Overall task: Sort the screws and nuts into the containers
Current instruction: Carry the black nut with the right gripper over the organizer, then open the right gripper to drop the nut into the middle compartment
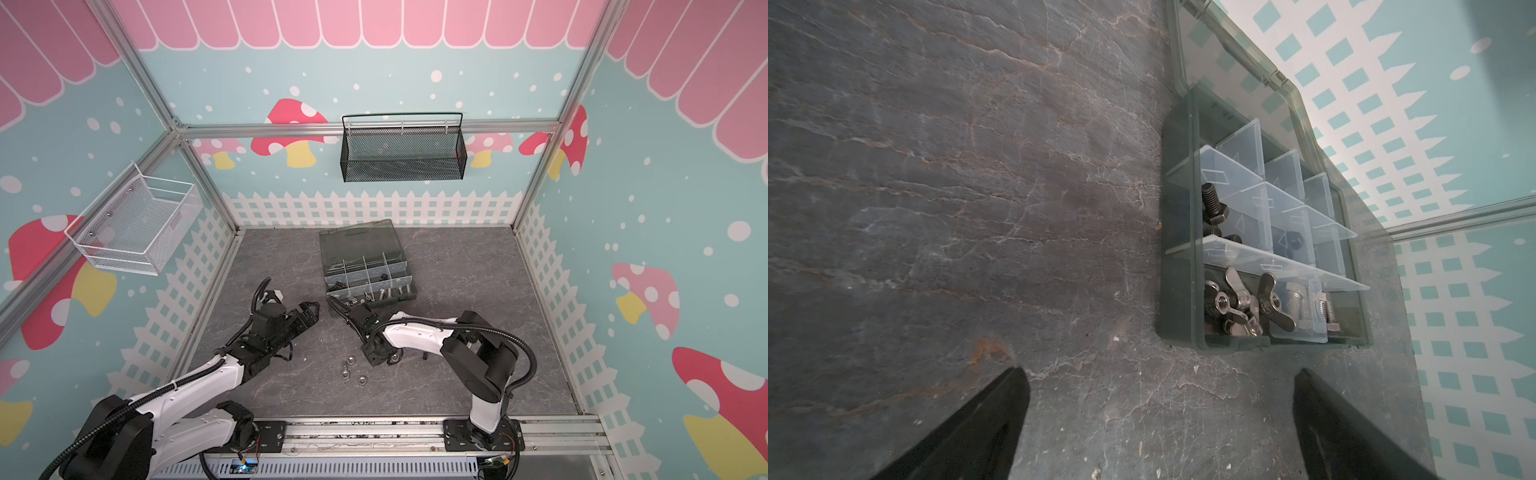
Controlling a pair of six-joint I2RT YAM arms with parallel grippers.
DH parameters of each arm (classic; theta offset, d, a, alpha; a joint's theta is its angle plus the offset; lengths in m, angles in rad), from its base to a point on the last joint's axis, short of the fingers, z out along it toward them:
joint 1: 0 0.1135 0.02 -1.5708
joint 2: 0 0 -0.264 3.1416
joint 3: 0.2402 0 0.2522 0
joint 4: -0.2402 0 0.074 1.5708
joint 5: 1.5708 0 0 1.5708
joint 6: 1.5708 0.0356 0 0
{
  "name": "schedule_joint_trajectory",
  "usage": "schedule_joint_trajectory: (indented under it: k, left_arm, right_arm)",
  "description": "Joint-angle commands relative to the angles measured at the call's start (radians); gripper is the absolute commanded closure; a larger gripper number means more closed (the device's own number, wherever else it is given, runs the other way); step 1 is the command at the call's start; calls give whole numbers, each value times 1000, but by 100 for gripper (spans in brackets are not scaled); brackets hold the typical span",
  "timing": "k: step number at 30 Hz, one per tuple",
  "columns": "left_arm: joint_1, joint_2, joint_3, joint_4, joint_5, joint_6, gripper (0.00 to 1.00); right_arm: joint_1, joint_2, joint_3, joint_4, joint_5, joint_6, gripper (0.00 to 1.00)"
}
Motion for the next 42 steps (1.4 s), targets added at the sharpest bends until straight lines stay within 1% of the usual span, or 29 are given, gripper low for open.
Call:
schedule_joint_trajectory:
  k: [1, 6, 12, 14, 18, 22, 28, 33, 35, 38, 42]
  left_arm:
    - [5, 7, 9, 14, 2, -11, 1]
    - [6, 12, 15, 14, 4, -8, 1]
    - [4, 27, 17, 23, 17, -11, 1]
    - [5, 27, 18, 20, 20, -12, 1]
    - [6, 20, 16, 15, 16, -13, 1]
    - [5, 10, 13, 5, 10, -15, 1]
    - [5, -11, 12, -11, 2, -12, 1]
    - [6, -20, 7, -12, -3, -12, 1]
    - [4, -20, 6, -12, -1, -12, 0]
    - [5, -18, 5, -9, 2, -14, 1]
    - [5, -19, 6, -8, 2, -14, 1]
  right_arm:
    - [-34, -61, 39, -5, 32, 16, 98]
    - [-120, -123, 64, 34, 11, 2, 99]
    - [-275, -145, 131, 124, -83, -67, 99]
    - [-314, -119, 171, 140, -99, -95, 99]
    - [-375, -25, 269, 160, -95, -139, 99]
    - [-416, 84, 372, 172, -130, -148, 100]
    - [-427, 230, 499, 181, -165, -158, 100]
    - [-427, 306, 564, 177, -173, -165, 100]
    - [-427, 331, 582, 172, -168, -169, 98]
    - [-427, 363, 606, 161, -148, -173, 91]
    - [-428, 385, 625, 149, -126, -182, 76]
